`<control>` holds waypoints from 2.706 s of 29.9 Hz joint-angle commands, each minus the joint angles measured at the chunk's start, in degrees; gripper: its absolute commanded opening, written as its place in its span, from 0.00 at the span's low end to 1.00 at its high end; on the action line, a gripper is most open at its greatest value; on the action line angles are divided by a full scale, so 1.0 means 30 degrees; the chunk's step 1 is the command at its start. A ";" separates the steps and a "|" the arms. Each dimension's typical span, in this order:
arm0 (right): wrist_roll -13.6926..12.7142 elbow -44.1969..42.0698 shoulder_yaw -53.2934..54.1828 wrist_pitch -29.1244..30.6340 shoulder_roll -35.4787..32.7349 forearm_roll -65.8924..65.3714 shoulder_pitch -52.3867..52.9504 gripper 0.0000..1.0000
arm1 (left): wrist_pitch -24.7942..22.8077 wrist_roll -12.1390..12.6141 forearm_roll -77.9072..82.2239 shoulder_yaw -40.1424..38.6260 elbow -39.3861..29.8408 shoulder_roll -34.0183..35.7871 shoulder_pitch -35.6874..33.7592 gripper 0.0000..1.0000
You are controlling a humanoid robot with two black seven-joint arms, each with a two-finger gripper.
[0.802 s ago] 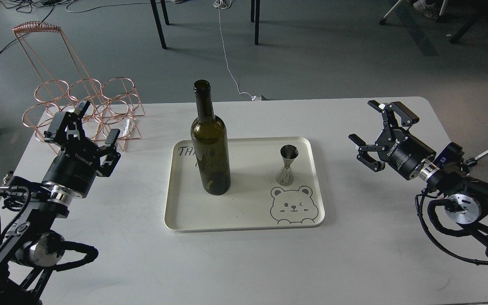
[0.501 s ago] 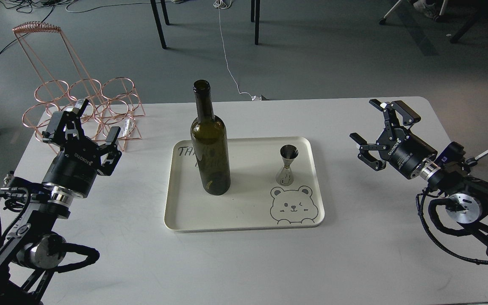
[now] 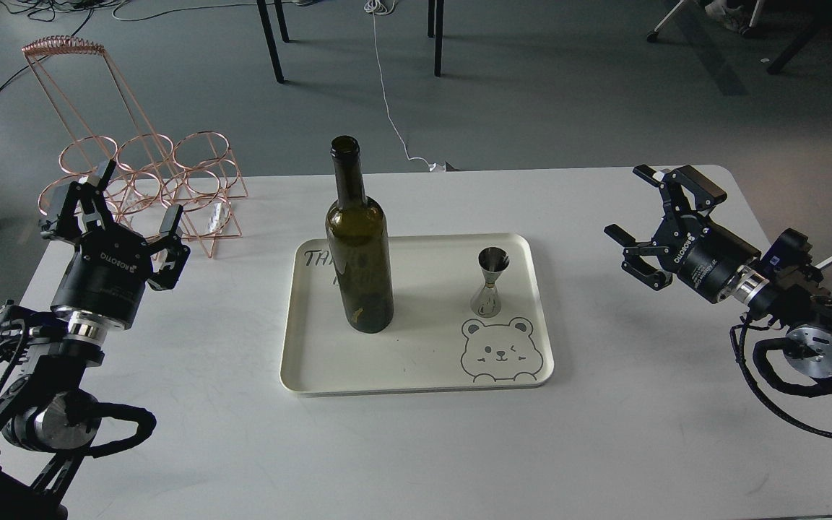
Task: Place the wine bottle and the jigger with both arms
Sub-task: 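Move the right gripper inward toward the metal jigger on the tray, then reach the right gripper to the jigger and close around it, then lift the jigger with the right gripper and carry it off the tray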
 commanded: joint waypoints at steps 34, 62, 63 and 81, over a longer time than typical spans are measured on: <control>-0.0009 -0.1240 -0.2899 -1.8669 0.3589 -2.9905 -0.0915 0.96 | -0.0066 -0.0523 0.0277 -0.0114 -0.1263 0.0054 0.0201 0.98; -0.0009 -0.8278 -0.2870 -1.8669 1.0509 -3.0171 0.0989 0.49 | -0.0096 -0.0523 0.0541 -0.0114 -0.1380 0.0025 0.0260 0.98; -0.0009 -0.8307 -0.2870 -1.8669 1.0509 -3.0171 0.0990 0.45 | -0.0096 -0.0523 0.0512 -0.0143 -0.1380 0.0025 0.0289 0.98; -0.0009 -0.7956 0.0434 -1.8669 1.0043 -2.9878 0.1136 0.25 | -0.0096 -0.0523 0.0541 -0.0172 -0.1527 0.0025 0.0260 0.98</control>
